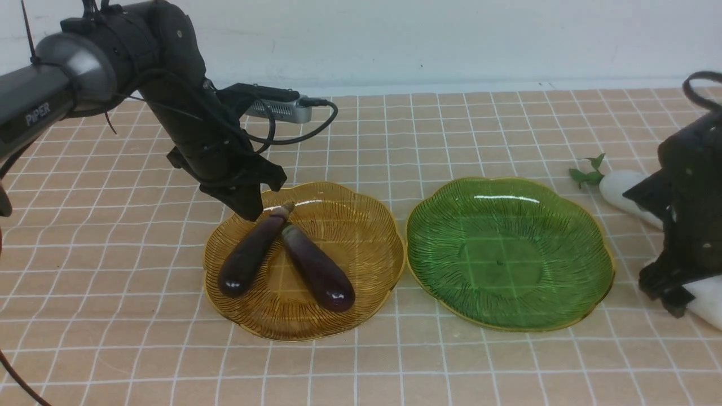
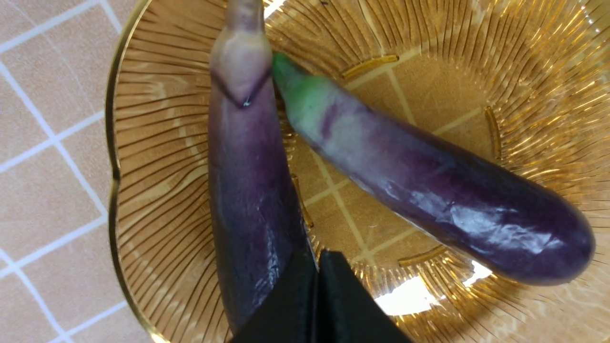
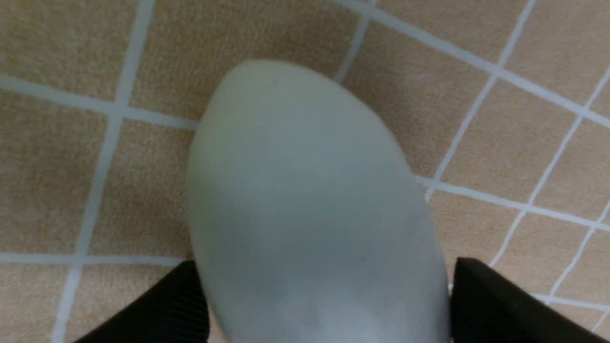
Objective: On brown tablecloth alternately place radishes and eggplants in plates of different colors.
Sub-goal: 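Place the white radish on the plate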
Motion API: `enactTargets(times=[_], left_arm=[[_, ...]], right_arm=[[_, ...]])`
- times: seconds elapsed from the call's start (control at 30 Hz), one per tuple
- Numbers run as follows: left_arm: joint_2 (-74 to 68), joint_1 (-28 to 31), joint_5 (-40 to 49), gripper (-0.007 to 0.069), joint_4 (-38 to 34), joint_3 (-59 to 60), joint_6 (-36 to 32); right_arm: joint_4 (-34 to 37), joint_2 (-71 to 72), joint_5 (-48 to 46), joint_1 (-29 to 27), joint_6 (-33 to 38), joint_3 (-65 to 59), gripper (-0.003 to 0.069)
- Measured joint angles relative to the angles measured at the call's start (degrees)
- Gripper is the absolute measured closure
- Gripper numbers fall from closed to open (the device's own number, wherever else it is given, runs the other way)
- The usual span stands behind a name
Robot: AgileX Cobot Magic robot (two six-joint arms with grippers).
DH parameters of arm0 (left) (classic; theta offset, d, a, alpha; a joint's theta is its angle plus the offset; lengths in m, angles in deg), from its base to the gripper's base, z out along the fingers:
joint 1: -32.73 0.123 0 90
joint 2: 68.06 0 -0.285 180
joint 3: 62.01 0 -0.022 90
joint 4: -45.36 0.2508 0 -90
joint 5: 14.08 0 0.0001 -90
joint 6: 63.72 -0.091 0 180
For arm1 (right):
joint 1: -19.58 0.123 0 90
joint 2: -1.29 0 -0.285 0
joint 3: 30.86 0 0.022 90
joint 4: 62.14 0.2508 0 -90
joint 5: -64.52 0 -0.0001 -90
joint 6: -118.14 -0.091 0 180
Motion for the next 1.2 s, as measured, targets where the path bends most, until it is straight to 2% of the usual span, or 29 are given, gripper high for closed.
enactTargets(times=[0.17,0.43,0.47,0.6,0.63,0.7,0.8,0.9,1.0,1.07,1.2], left_arm=[[0.0,0.0,0.0,0.0628,0.0,0.0,-0.1],[0.0,0.0,0.0,0.0628,0.0,0.0,-0.3],[0.0,0.0,0.0,0.0628,0.0,0.0,-0.3],[0.0,0.0,0.0,0.0628,0.0,0.0,-0.4],[0.0,0.0,0.0,0.0628,0.0,0.0,-0.4],[0.0,0.0,0.0,0.0628,0.0,0.0,-0.4],[0.0,0.0,0.0,0.0628,-0.4,0.0,-0.4],[0.0,0.0,0.0,0.0628,-0.5,0.0,-0.4],[0.0,0.0,0.0,0.0628,-0.5,0.0,-0.4],[0.0,0.0,0.0,0.0628,-0.5,0.0,-0.4],[0.0,0.0,0.0,0.0628,-0.5,0.0,-0.4]], right_arm=[[-0.3,-0.8,-0.6,0.0,-0.5,0.0,0.0155],[1.2,0.6,-7.0,0.0,-0.9,7.3,0.0155],[7.0,2.6,-7.0,0.0,-2.4,11.7,0.0155],[21.3,5.0,-7.7,0.3,-3.2,17.9,0.0155],[23.0,5.1,-7.8,0.4,-3.2,18.1,0.0155],[33.2,4.7,-7.9,2.9,-2.6,18.9,0.0155],[37.1,2.6,-2.8,8.0,-2.3,18.9,0.0155],[37.6,-0.3,3.8,12.5,-2.2,18.9,0.0155],[37.6,-3.2,7.2,14.7,-2.2,18.9,0.0155],[37.5,-4.5,7.7,14.8,-2.2,18.9,0.0130],[36.0,-5.2,6.6,13.5,-2.2,19.6,0.0011]])
